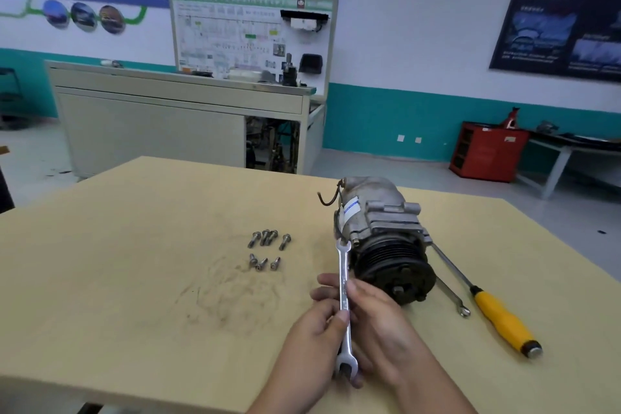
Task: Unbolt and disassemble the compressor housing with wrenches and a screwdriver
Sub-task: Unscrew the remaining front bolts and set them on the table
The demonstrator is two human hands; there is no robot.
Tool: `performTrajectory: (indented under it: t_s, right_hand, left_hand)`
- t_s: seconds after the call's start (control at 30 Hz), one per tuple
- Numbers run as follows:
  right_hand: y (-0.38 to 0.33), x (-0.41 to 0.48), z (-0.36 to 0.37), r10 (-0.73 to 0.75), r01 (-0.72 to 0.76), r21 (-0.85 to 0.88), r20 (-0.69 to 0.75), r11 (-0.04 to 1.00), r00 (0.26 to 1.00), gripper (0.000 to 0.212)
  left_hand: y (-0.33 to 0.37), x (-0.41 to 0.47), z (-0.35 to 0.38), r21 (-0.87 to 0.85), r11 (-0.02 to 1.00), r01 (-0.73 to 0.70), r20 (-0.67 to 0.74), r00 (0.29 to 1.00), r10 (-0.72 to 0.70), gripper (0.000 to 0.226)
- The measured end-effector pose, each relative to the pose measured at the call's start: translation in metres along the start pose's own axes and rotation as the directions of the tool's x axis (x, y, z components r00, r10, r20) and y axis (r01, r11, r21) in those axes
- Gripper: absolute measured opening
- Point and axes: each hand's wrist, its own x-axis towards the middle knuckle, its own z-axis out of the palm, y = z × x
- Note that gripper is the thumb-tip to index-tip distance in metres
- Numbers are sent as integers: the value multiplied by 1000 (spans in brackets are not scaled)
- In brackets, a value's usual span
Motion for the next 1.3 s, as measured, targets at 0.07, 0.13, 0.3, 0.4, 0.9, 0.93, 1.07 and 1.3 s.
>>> performTrajectory:
  t_s: [0.07,0.13,0.3,0.4,0.9,0.93,1.07,1.3]
  right_hand:
    - [1,0,-2,-19,20,10,-41,1000,999,28]
    - [1,0,-2,-31,34,34,-93,999,995,30]
    - [1,0,-4,-49,51,5,-179,999,983,34]
    - [1,-1,-3,-49,52,10,-208,999,977,34]
    - [0,-2,-10,-96,87,-52,-229,995,969,42]
    - [-1,-2,-10,-94,86,-43,-229,995,969,42]
    - [-3,0,-9,-107,100,-40,-233,994,967,38]
    - [-5,0,-10,-151,123,-134,-221,983,964,46]
  left_hand:
    - [-2,3,5,89,995,-35,-53,998,40,17]
    - [1,5,8,74,997,-23,-51,998,27,19]
    - [2,6,21,7,1000,30,-104,994,-29,24]
    - [1,5,27,2,999,36,-142,989,-35,24]
    - [16,-1,39,-173,983,59,-104,992,-78,28]
    - [16,-1,39,-175,983,61,-94,992,-79,29]
    - [16,1,39,-246,967,70,-65,994,-89,30]
    - [16,2,38,-267,962,59,-37,997,-72,28]
